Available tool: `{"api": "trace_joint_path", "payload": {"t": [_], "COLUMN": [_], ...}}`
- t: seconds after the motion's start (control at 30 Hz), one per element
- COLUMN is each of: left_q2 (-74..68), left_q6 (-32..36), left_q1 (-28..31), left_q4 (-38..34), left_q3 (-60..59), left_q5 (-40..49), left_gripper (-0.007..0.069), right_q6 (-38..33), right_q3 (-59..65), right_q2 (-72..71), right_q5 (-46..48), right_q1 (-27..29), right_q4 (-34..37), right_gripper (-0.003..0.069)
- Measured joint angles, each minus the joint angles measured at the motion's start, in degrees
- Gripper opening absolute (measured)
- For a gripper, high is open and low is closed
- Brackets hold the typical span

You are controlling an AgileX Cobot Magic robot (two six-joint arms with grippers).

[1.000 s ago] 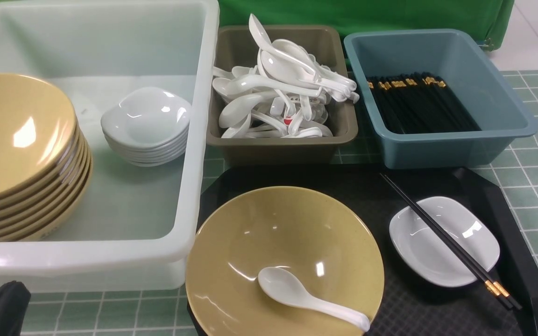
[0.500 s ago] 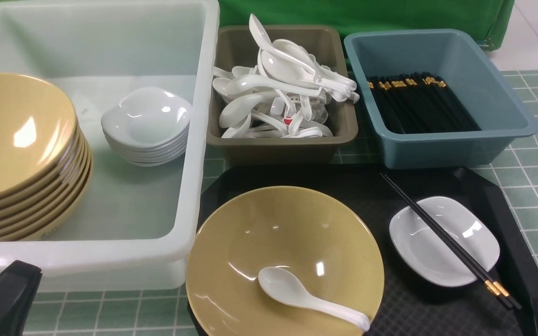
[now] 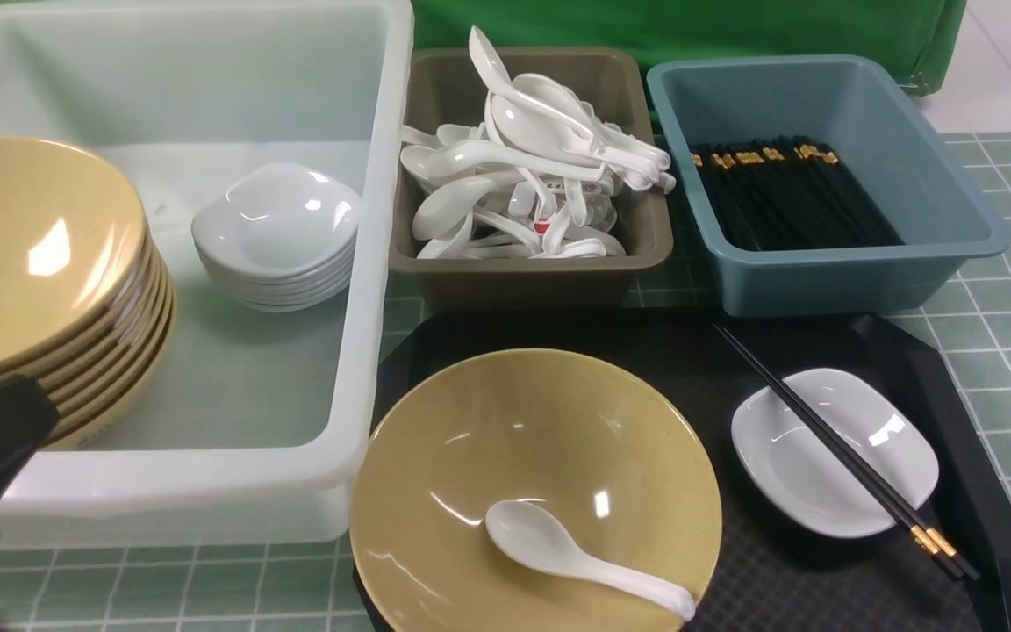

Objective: On blue table put chopsticks spoon bowls plates into blue grey white boxes.
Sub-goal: 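Move the grippers toward the tableware on the black tray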

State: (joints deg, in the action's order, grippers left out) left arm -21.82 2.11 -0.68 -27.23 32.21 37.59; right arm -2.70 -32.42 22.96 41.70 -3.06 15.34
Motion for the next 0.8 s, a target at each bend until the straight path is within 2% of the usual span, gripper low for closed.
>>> {"api": "trace_joint_path", "payload": {"t": [0.07,0.13,0.23,0.33,0.4,0.57,0.67,0.7,0.73,0.8], "left_q2": [-9.4,-14.1,-21.3,-26.1,-31.0,-39.8,-44.1,-46.0,-46.3,-48.8], "left_q6": [2.8,5.0,9.4,11.6,13.9,14.8,14.8,14.8,14.8,14.8], "left_q1": [0.0,0.0,-1.4,-6.0,-13.8,-27.8,-33.1,-35.0,-35.2,-36.9], "left_q4": [8.4,12.1,15.8,16.4,16.3,16.7,16.8,16.8,16.8,16.8], "left_q3": [9.2,13.7,19.6,23.0,25.6,29.5,31.2,31.7,31.8,32.0], "left_q5": [12.7,19.0,25.6,26.8,26.6,23.8,21.3,20.1,19.9,18.2], "left_gripper": [-0.0012,-0.0012,-0.0012,-0.0012,-0.0012,-0.0012,-0.0012,-0.0012,-0.0012,-0.0012], "right_q6": [-9.0,-12.7,-16.9,-19.2,-20.0,-17.9,-17.0,-16.8,-16.8,-15.9], "right_q3": [-9.1,-12.9,-18.7,-22.1,-22.8,-22.9,-23.3,-23.9,-24.0,-25.3], "right_q2": [11.3,16.4,26.3,33.7,39.3,50.6,56.1,58.9,59.7,63.5], "right_q5": [9.0,13.2,19.7,21.4,20.7,15.5,12.7,11.2,10.9,8.5], "right_q1": [0.0,0.0,-1.3,-3.7,-6.8,-12.7,-13.7,-13.7,-13.7,-13.7], "right_q4": [-0.8,-1.0,-1.9,-2.6,-3.0,-7.9,-9.8,-10.3,-10.4,-11.0], "right_gripper": [0.0036,0.0036,0.0036,0.0036,0.0038,0.0066,0.0131,0.0202,0.0212,0.0343]}}
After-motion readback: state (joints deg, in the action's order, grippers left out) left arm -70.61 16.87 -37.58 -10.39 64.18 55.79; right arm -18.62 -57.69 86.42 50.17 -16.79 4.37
